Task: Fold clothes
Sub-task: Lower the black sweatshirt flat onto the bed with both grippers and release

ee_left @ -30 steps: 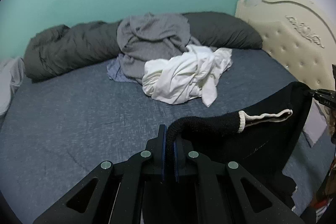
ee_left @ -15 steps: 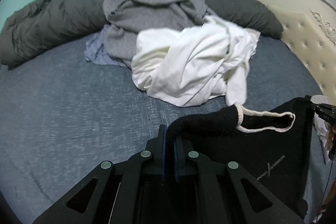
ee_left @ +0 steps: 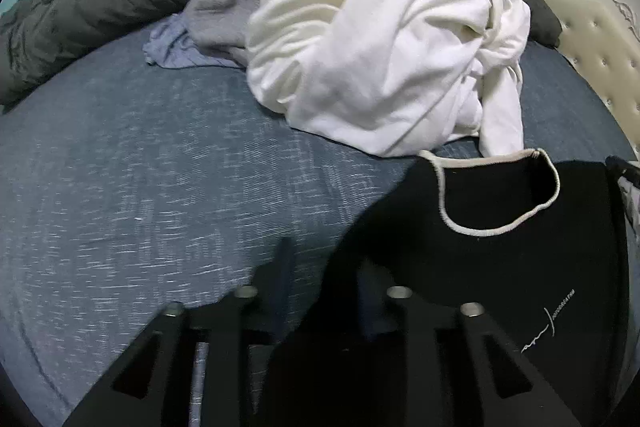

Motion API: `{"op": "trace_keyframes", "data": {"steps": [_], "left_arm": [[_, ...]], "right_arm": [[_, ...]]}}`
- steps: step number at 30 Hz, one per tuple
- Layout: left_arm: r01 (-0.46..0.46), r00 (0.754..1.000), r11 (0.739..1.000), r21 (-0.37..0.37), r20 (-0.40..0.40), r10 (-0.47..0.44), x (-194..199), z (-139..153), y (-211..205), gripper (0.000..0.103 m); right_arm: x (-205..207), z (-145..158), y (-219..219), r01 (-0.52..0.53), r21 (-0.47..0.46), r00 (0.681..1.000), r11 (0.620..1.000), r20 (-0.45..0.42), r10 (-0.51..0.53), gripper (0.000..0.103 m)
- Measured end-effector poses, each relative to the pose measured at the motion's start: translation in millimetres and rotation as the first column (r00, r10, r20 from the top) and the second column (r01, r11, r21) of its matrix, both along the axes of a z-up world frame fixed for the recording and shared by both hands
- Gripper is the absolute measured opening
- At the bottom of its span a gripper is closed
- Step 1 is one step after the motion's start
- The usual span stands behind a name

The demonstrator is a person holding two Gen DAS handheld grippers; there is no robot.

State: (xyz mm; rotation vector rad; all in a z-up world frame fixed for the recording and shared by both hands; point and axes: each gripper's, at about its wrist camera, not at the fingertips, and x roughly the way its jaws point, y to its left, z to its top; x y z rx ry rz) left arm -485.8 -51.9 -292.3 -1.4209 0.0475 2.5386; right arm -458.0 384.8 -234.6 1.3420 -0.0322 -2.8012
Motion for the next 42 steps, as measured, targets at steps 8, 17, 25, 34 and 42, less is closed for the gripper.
{"op": "trace_keyframes", "data": {"steps": [8, 17, 25, 34, 42], "left_arm": [[-0.001, 0.999, 1.000, 0.013, -0.046, 0.002, 20.7, 27.6, -16.8, 0.062], [0.058, 0.997, 0.997, -0.053, -0.047, -0.061, 32.1, 25.1, -8.5, 0.072], [0.103, 0.994, 0.992, -0.071, -0.021, -0.105, 26.9, -0.3, -3.2, 0.052], [0.001, 0.999, 0.999, 0.037, -0.037, 0.000, 50.2, 29.4, -33.6, 0.053], [0.002, 1.000, 0.995, 0.101, 0.013, -0.004, 145.0, 59.4, -47.1, 0.062]], "right_arm": [[0.5, -1.7, -75.8, -0.279, -0.016, 0.960, 0.960, 0.013, 0.279, 0.061], [-17.4, -46.4, -154.7, -0.377, 0.065, 0.920, 0.924, 0.143, 0.366, 0.045], [-48.3, -71.1, -175.7, -0.302, 0.145, 0.944, 0.942, 0.181, 0.275, 0.014], [-27.2, -27.9, -162.3, -0.211, 0.054, 0.974, 0.976, 0.093, 0.206, 0.014], [97.2, 21.3, -158.6, -0.247, -0.300, 0.966, 0.921, 0.002, 0.260, 0.021]]}}
